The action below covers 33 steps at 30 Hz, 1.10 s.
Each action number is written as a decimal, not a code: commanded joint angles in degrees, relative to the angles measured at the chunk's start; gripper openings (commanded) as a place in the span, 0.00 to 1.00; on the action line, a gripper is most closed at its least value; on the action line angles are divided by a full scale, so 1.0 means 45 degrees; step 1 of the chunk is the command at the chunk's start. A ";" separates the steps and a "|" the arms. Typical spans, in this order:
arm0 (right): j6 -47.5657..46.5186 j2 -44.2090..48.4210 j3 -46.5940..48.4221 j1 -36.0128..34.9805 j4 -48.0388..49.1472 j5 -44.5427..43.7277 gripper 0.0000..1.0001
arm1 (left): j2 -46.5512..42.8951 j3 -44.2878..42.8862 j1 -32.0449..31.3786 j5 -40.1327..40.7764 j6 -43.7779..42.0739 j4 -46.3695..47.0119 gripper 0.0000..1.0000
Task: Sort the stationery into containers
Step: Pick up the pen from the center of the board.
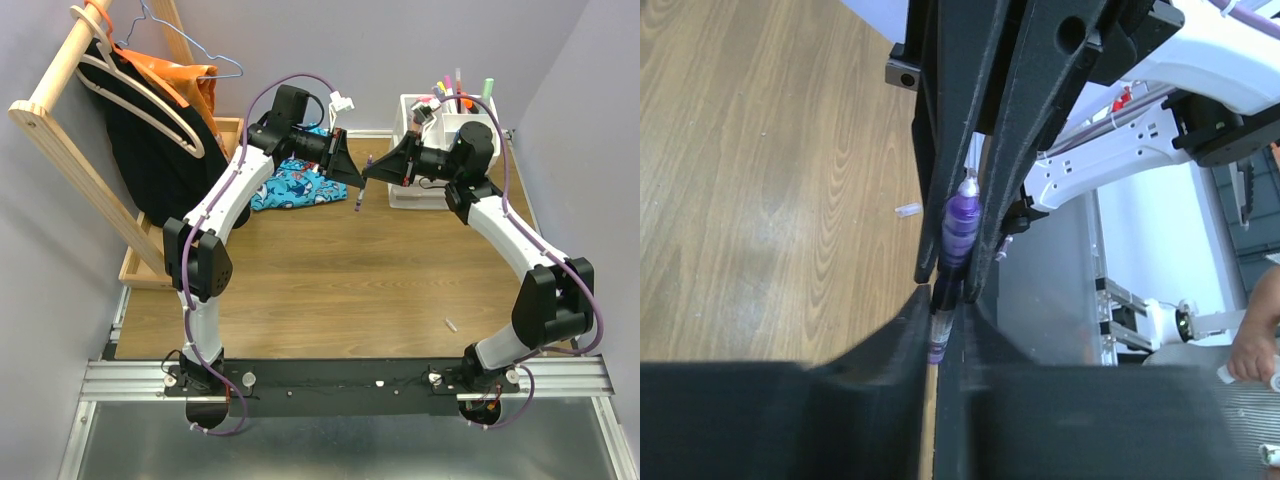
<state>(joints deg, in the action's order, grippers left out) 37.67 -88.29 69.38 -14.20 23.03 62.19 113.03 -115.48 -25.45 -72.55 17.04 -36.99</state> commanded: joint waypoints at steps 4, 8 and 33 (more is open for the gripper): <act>-0.0656 -0.0028 0.0499 -0.0068 0.0117 -0.0735 0.05 | 0.0057 -0.0001 -0.0184 -0.0147 -0.0192 -0.0588 0.38; -0.0617 -0.0087 0.0518 -0.0068 0.0156 -0.0832 0.05 | 0.0174 -0.0118 -0.0262 -0.0186 -0.0192 -0.0549 0.38; -0.1160 0.0439 0.0538 0.1179 -0.2687 -0.1810 0.45 | 0.0175 -0.0452 -0.0419 -0.0381 -0.1422 -0.1347 0.00</act>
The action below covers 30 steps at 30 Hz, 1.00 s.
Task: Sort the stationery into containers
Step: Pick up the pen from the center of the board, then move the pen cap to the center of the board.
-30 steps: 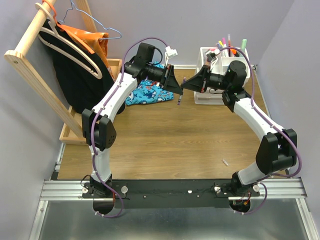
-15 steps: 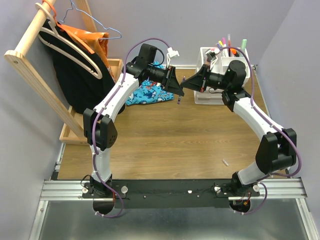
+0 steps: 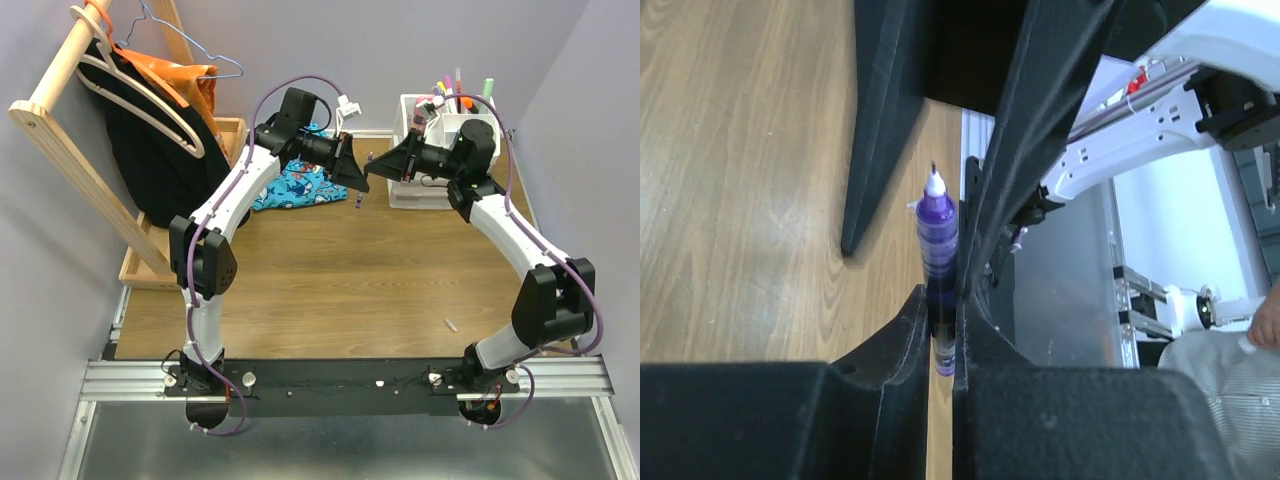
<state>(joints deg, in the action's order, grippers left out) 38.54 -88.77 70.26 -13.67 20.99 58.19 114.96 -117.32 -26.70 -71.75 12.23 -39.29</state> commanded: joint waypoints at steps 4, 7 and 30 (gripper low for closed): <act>-0.5076 0.1327 0.1161 0.2586 -0.6974 0.0191 0.49 | -0.0546 0.0679 0.0268 0.0256 -0.2591 -0.3156 0.00; -1.1928 0.1698 0.2490 0.2980 -1.3323 -0.0449 0.50 | -0.0643 0.0874 0.0327 0.2344 -0.5700 -0.5796 0.00; -1.7107 0.2441 -0.2599 0.1692 -2.1506 -0.9022 0.54 | -0.1815 0.4663 0.0093 0.5514 -0.6234 -0.5685 0.00</act>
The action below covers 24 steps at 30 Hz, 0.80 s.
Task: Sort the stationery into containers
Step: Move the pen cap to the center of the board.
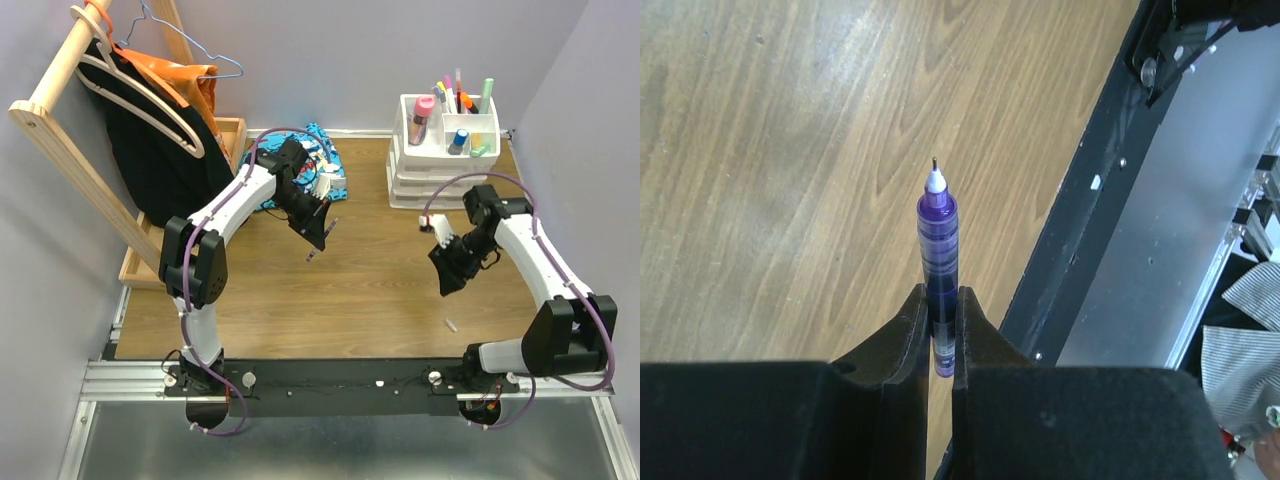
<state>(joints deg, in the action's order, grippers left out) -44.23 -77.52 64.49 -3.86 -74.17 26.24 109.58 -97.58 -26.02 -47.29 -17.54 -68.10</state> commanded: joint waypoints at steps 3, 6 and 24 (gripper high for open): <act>0.2110 0.0504 -0.2296 -0.1192 0.0541 -0.2955 0.55 | -0.0659 0.0473 -0.0057 0.0118 0.0460 0.0932 0.00; 0.2541 0.0896 -0.3158 -0.1369 0.0836 -0.2980 0.61 | -0.0699 0.0648 -0.0057 0.0098 0.0557 0.1147 0.00; 0.4066 0.0176 -0.4174 -0.2483 0.2458 -0.4014 0.41 | -0.0504 0.0786 -0.0057 -0.0136 0.1007 0.1890 0.00</act>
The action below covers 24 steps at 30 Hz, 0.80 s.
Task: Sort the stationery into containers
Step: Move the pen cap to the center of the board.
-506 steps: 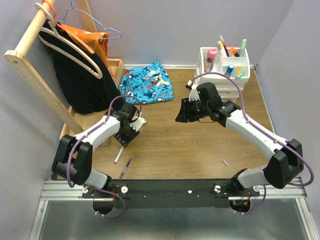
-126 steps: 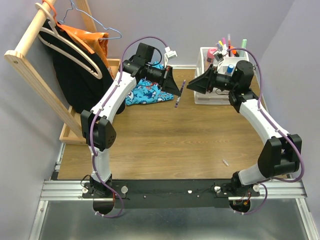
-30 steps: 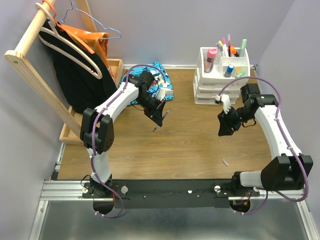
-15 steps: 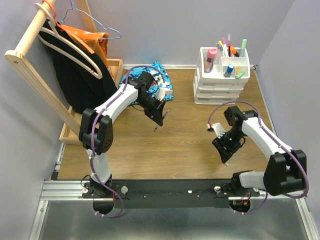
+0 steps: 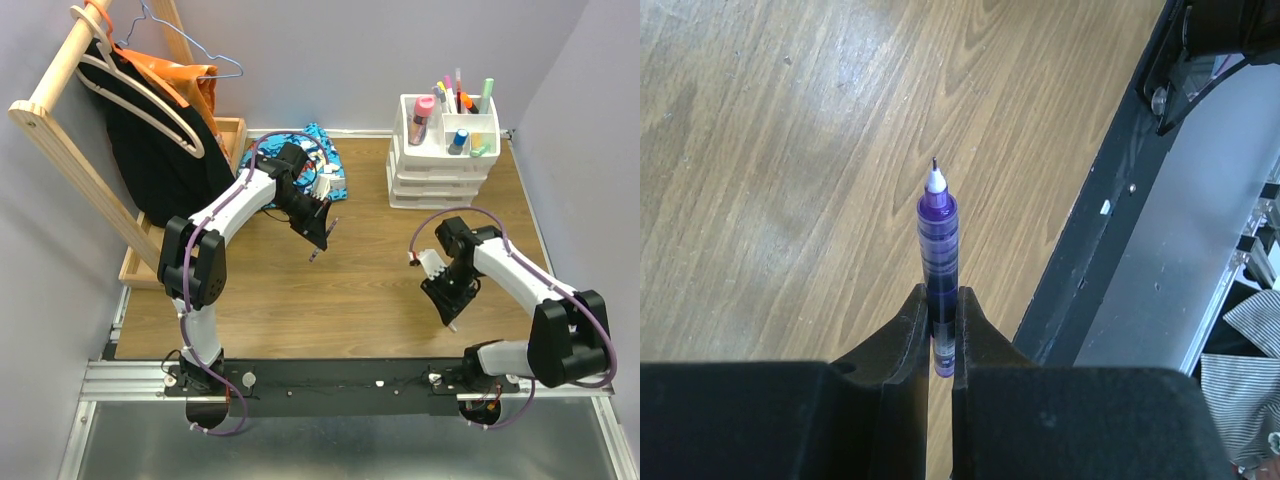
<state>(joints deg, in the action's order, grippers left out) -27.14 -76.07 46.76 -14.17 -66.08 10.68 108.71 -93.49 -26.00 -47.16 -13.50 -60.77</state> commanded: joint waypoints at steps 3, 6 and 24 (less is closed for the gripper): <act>0.0366 -0.0379 -0.0275 -0.0288 0.0740 -0.0673 0.40 | -0.0290 -0.0103 -0.0062 -0.0166 0.0128 0.0321 0.00; 0.0405 -0.0536 -0.0275 -0.0327 0.0759 -0.0771 0.39 | -0.0289 -0.0044 -0.0062 -0.0204 0.0128 0.0399 0.00; 0.0796 -0.2372 -0.0333 -0.0405 0.1130 -0.1200 0.41 | 0.0179 -0.0571 0.0406 -0.0614 0.0128 0.0556 0.00</act>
<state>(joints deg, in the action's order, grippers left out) -23.94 -85.27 45.71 -15.42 -62.24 6.79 108.77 -94.04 -25.28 -47.68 -12.78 -58.81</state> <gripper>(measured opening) 0.390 0.164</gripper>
